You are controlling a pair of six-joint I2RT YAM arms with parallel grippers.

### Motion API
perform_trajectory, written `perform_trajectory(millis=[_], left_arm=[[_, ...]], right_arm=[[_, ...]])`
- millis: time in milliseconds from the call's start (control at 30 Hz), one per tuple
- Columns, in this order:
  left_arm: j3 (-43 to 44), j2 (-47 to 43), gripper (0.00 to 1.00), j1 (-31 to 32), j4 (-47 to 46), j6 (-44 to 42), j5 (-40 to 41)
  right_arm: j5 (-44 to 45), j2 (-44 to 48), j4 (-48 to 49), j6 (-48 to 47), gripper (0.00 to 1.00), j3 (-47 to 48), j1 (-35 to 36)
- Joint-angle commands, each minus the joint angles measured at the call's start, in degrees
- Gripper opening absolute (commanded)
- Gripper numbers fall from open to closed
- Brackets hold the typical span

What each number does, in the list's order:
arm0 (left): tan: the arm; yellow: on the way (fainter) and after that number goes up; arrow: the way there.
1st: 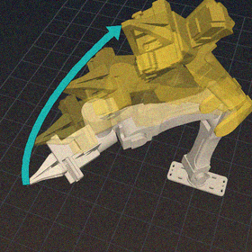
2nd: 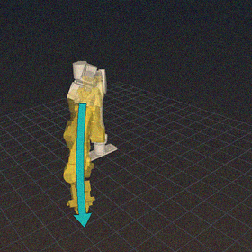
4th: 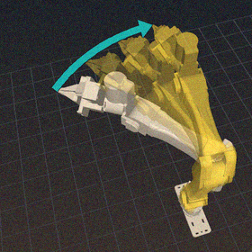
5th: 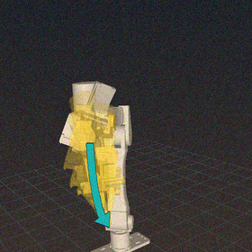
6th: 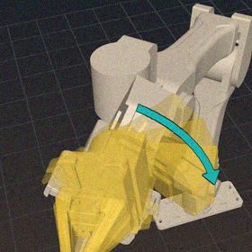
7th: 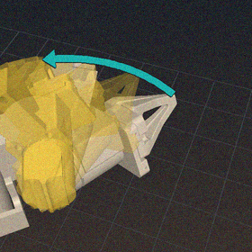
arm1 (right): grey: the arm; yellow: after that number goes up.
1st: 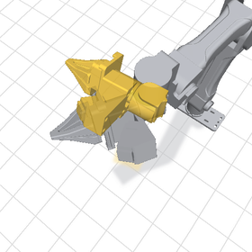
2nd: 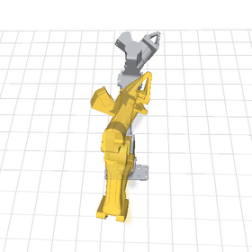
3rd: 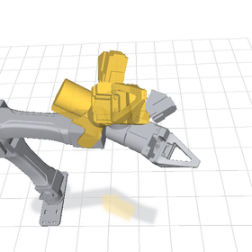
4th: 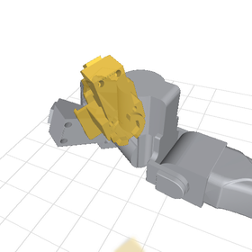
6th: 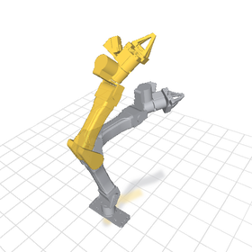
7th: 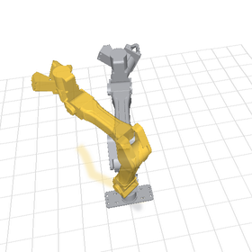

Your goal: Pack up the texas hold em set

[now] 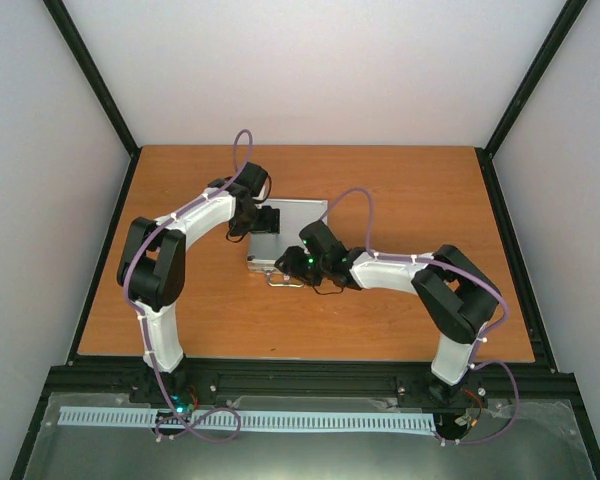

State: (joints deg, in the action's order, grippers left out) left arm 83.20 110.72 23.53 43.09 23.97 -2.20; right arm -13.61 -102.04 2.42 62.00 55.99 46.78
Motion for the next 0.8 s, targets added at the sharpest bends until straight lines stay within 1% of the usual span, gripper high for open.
perform_trajectory(millis=[0,333,533,767], left_arm=[[-2.32,4.42,0.90,0.11,3.89,-1.19,1.83],[-2.36,4.50,0.90,0.11,3.81,-1.19,1.84],[-1.84,4.46,0.90,0.11,4.02,-1.25,1.96],[-2.23,4.17,0.90,0.11,4.03,-1.37,2.14]], right_arm=[[1.47,1.19,2.61,-0.67,0.54,2.97,-1.14],[0.62,1.66,-3.17,-1.95,0.53,2.73,-1.19],[1.52,2.44,-7.69,-3.41,0.53,3.12,1.72],[2.36,2.68,-5.56,0.00,0.57,-0.22,4.81]])
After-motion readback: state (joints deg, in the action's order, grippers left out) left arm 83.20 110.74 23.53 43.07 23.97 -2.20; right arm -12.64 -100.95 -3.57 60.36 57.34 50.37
